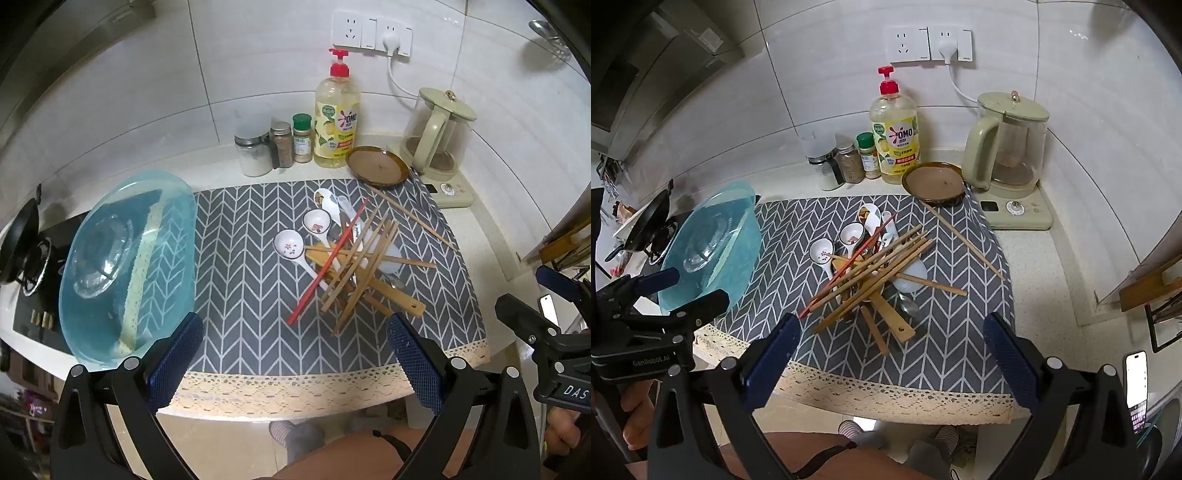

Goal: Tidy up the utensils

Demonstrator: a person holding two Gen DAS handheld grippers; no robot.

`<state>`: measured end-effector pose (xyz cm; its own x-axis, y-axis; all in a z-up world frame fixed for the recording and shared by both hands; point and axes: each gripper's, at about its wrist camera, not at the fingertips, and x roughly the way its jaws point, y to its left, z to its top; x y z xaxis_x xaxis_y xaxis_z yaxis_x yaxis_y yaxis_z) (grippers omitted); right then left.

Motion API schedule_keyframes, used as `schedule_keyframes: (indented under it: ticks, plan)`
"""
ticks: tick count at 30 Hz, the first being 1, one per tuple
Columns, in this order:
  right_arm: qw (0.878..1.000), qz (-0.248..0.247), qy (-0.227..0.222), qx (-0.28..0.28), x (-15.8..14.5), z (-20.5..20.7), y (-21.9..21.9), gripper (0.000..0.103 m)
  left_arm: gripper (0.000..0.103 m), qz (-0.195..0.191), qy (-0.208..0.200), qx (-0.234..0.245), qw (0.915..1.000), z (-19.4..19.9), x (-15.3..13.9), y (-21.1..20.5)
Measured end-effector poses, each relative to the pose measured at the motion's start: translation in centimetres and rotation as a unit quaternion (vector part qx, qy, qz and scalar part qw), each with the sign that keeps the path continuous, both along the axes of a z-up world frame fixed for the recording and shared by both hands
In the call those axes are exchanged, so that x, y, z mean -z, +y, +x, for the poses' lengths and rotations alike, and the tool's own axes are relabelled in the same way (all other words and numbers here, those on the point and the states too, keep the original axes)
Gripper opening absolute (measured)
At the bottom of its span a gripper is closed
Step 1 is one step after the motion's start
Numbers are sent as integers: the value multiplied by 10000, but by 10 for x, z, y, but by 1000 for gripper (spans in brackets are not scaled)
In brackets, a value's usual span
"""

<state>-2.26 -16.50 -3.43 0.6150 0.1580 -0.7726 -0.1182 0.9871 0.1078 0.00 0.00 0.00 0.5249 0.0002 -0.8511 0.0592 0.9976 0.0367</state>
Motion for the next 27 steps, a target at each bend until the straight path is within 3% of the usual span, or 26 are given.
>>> schedule_keyframes:
  ticks: [27]
  plan:
    - [10000,-7,53,7,0,2,3,96,99,-13,66,-2,10000,1,1,-1]
